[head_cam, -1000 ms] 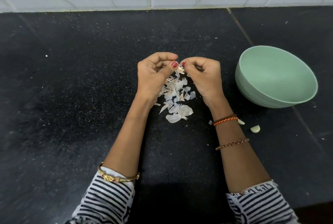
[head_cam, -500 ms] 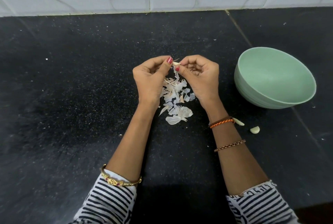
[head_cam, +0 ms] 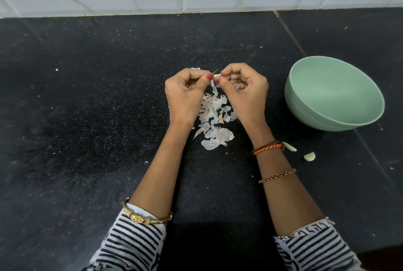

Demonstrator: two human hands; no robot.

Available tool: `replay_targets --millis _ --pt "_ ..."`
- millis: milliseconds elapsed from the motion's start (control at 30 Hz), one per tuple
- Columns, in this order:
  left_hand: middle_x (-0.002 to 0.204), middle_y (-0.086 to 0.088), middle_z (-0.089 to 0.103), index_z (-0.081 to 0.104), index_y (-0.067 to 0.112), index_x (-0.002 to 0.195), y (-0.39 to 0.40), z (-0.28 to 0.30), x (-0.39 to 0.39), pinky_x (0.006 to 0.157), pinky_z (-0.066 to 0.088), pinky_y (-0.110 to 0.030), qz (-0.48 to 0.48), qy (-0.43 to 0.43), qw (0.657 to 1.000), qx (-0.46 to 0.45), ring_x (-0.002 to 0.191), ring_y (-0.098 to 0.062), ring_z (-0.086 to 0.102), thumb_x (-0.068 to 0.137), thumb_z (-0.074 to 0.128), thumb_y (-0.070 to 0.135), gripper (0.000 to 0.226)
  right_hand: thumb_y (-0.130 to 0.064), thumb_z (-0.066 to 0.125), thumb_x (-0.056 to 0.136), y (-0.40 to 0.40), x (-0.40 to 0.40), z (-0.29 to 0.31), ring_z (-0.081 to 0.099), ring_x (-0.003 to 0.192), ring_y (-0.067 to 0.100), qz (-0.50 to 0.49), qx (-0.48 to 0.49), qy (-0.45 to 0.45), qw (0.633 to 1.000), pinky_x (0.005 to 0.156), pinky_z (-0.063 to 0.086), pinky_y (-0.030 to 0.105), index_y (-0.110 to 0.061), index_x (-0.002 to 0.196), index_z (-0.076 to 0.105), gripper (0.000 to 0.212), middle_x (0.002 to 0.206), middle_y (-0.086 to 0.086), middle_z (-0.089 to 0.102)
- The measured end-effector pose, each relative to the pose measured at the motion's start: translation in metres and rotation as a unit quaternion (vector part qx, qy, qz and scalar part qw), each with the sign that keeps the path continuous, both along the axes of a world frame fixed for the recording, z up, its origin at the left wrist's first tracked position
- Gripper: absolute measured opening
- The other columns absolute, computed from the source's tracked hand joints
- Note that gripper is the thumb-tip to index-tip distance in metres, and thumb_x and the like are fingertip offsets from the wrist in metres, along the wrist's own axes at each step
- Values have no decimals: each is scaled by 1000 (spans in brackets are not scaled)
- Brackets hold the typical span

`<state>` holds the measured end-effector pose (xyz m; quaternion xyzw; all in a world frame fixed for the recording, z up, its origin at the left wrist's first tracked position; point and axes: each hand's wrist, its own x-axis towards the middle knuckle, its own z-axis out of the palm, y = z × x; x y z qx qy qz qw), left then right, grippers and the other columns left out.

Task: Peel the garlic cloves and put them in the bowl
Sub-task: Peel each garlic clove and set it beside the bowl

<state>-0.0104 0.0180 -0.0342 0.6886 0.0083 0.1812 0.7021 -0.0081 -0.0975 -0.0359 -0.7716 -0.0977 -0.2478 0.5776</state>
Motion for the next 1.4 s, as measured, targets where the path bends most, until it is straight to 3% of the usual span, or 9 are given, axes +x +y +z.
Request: replay_targets --millis 300,367,667,767,900,1067,1133,1267,1400 --pt "72 8 63 67 15 79 -1 1 -1 64 47 -12 0 -10 999 31 64 5 59 79 69 -1 16 -2 68 77 1 1 -4 49 60 1 -37 -85 -20 995 59 40 12 -7 75 64 7 68 -17 53" --pt "72 7 64 67 15 77 0 0 -1 64 48 -14 3 -10 999 33 64 4 59 79 69 1 14 -1 67 77 2 1 -6 51 63 9 -50 -101 -26 993 60 43 17 -6 74 64 7 68 -15 54" --pt "68 2 64 64 16 68 -3 -2 -1 62 48 -25 35 12 999 -12 63 -14 55 82 69 8 17 1 65 76 10 0 -8 51 69 13 -108 -141 -111 978 66 37 11 -4 71 66 8 69 1 64" --pt "64 0 63 64 15 66 -4 -1 -1 61 48 -25 41 28 997 -56 63 -18 54 83 67 4 21 1 63 76 10 0 -8 50 69 15 -94 -162 -126 974 66 35 11 -4 70 66 9 69 2 65" --pt "54 6 60 62 8 64 -7 2 -1 54 45 -16 38 70 982 -171 51 -4 53 85 62 -1 23 3 65 74 17 -2 -8 48 69 14 -65 -167 -122 976 65 35 13 -5 67 66 11 68 1 65" --pt "54 5 60 60 6 68 -4 6 1 50 42 -12 22 103 938 -331 48 -1 47 87 59 0 20 0 64 75 11 -2 -5 51 65 4 -72 -86 -10 994 66 45 28 -9 70 67 11 67 -15 58" --pt "56 8 62 62 7 72 -1 5 2 54 43 -14 39 67 959 -272 51 0 49 86 60 -1 16 0 61 78 4 0 -2 51 60 -1 -67 -58 8 996 68 43 27 -9 73 68 12 67 -20 56" --pt "58 13 64 63 10 74 2 3 2 59 45 -14 46 18 985 -164 56 3 54 83 63 -3 16 4 57 81 5 -2 7 55 77 -3 -40 -33 50 997 72 44 14 -20 99 68 32 91 -14 63" --pt "64 13 66 65 13 74 2 2 2 65 48 -16 37 3 991 -125 64 2 58 82 65 -3 18 -2 60 84 10 -5 10 63 77 9 -23 32 69 997 70 49 14 -9 95 71 17 82 -7 67"
